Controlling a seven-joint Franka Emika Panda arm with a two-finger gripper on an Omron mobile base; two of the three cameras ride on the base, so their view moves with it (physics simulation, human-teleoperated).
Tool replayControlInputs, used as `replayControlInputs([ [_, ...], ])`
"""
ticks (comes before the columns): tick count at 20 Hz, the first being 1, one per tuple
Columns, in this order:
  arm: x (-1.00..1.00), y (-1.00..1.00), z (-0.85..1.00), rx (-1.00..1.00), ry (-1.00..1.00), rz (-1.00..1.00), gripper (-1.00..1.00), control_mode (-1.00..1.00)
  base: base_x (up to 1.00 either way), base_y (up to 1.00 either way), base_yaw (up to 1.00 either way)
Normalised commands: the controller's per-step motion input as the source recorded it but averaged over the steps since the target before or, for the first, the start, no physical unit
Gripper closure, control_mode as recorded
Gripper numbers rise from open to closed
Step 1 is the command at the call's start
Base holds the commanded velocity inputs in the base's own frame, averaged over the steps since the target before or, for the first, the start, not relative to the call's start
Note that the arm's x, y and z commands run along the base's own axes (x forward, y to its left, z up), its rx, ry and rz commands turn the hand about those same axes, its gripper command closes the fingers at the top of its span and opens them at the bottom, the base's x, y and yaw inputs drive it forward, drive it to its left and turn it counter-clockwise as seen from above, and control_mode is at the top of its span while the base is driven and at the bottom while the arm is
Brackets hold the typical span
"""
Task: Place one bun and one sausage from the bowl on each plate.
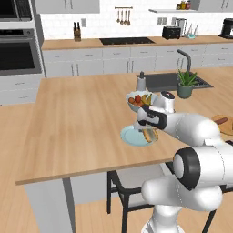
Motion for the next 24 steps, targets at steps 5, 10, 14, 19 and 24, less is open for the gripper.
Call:
replayControlInputs([
  [5, 0.32, -0.01, -0.37, 0.0, 0.02, 0.0, 1.0, -1.0, 0.0, 0.0, 0.0],
  [10, 0.21, -0.02, -0.34, 0.0, 0.05, 0.0, 1.0, -1.0, 0.0, 0.0, 0.0],
  [14, 0.41, 0.0, -0.29, 0.0, 0.01, 0.0, 1.0, -1.0, 0.0, 0.0, 0.0],
  [19, 0.47, 0.0, -0.28, -0.01, 0.01, 0.0, -1.0, -1.0, 0.0, 0.0, 0.0],
  [24, 0.21, 0.0, -0.05, -0.01, -0.01, 0.0, -1.0, -1.0, 0.0, 0.0, 0.0],
])
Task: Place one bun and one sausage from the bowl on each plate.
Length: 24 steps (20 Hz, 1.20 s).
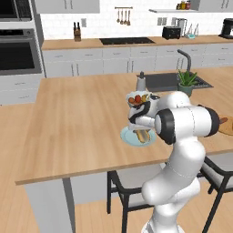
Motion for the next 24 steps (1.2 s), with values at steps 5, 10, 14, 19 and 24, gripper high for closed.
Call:
replayControlInputs([
  [5, -0.07, 0.0, 0.03, -0.04, -0.1, 0.0, -1.0, -1.0, 0.0, 0.0, 0.0],
  [10, -0.91, 0.0, 0.54, 0.0, -0.22, 0.02, -1.0, -1.0, 0.0, 0.0, 0.0],
  [14, -1.0, 0.0, 0.49, 0.0, -0.24, 0.0, -1.0, -1.0, 0.0, 0.0, 0.0],
  [19, -0.98, 0.11, 0.46, 0.0, -0.14, 0.0, -1.0, -1.0, 0.0, 0.0, 0.0],
  [24, -0.71, 0.25, 0.51, -0.03, 0.07, 0.0, -1.0, -1.0, 0.0, 0.0, 0.0],
])
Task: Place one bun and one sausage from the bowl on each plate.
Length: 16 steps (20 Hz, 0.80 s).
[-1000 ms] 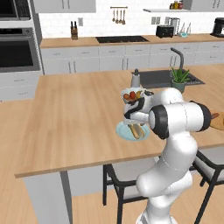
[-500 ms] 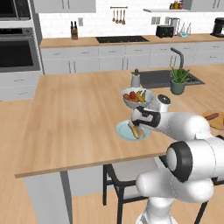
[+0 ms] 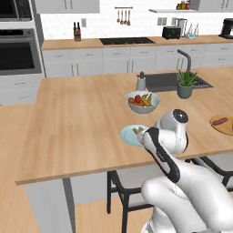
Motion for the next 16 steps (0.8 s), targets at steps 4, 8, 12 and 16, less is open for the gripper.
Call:
replayControlInputs([
  [4, 0.0, 0.0, 0.0, 0.0, 0.0, 0.0, -1.0, 1.0, -0.96, 0.04, -0.01],
  [8, 0.0, 0.0, 0.0, 0.0, 0.0, 0.0, -1.0, 1.0, -0.88, -0.69, -0.18],
  [12, 0.0, 0.0, 0.0, 0.0, 0.0, 0.0, -1.0, 1.0, -0.15, -1.0, -0.26],
  [16, 0.0, 0.0, 0.0, 0.0, 0.0, 0.0, -1.0, 1.0, 0.01, -1.0, -0.22],
])
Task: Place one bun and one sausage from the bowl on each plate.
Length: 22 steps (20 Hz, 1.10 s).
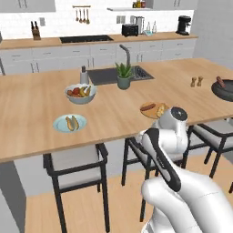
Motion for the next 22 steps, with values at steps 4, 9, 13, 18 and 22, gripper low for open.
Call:
replayControlInputs([
  [4, 0.0, 0.0, 0.0, 0.0, 0.0, 0.0, -1.0, 1.0, 0.1, -1.0, -0.13],
  [9, 0.0, 0.0, 0.0, 0.0, 0.0, 0.0, -1.0, 1.0, 0.1, -1.0, -0.09],
  [13, 0.0, 0.0, 0.0, 0.0, 0.0, 0.0, -1.0, 1.0, 0.24, -1.0, -0.05],
  [18, 0.0, 0.0, 0.0, 0.0, 0.0, 0.0, -1.0, 1.0, 0.43, -1.0, 0.0],
  [22, 0.0, 0.0, 0.0, 0.0, 0.0, 0.0, -1.0, 1.0, 0.62, -1.0, 0.0],
])
